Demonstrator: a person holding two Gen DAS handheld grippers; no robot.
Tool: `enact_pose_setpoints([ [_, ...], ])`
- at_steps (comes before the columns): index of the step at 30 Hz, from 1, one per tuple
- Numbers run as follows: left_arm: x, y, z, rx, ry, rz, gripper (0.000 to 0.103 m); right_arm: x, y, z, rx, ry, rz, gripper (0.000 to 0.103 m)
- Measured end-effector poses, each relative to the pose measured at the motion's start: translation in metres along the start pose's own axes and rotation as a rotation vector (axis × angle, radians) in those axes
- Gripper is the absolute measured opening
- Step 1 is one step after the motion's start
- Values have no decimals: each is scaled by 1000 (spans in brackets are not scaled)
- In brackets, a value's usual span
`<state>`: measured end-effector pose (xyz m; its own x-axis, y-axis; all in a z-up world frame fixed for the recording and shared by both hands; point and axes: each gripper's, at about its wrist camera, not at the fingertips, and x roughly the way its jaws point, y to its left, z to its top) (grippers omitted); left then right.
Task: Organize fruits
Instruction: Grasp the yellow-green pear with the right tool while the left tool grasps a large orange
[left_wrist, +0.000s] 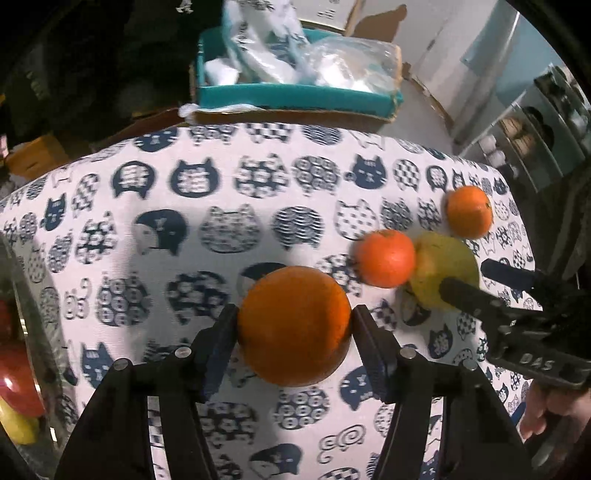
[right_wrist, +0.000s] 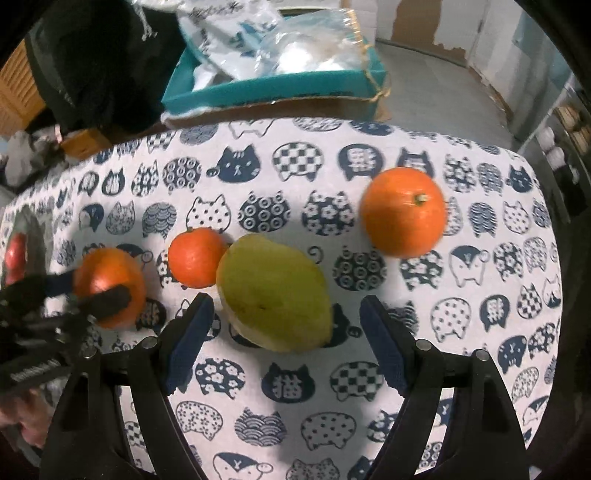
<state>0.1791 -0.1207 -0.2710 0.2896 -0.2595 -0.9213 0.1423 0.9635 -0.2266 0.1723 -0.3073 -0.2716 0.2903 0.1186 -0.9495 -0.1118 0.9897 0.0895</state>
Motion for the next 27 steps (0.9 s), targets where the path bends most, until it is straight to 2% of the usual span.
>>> enact_pose_setpoints([
  [9,-8,17,-3,-6,-14,17,64,26,6,0,-23,47,-33,80],
  [11,-9,17,-3,-3,-15,17,64,28,5,-1,-16,46,-19,71],
  [27,-32,8,-11,42,-58,22,63,16,7,-23,14,-8,-23,69],
])
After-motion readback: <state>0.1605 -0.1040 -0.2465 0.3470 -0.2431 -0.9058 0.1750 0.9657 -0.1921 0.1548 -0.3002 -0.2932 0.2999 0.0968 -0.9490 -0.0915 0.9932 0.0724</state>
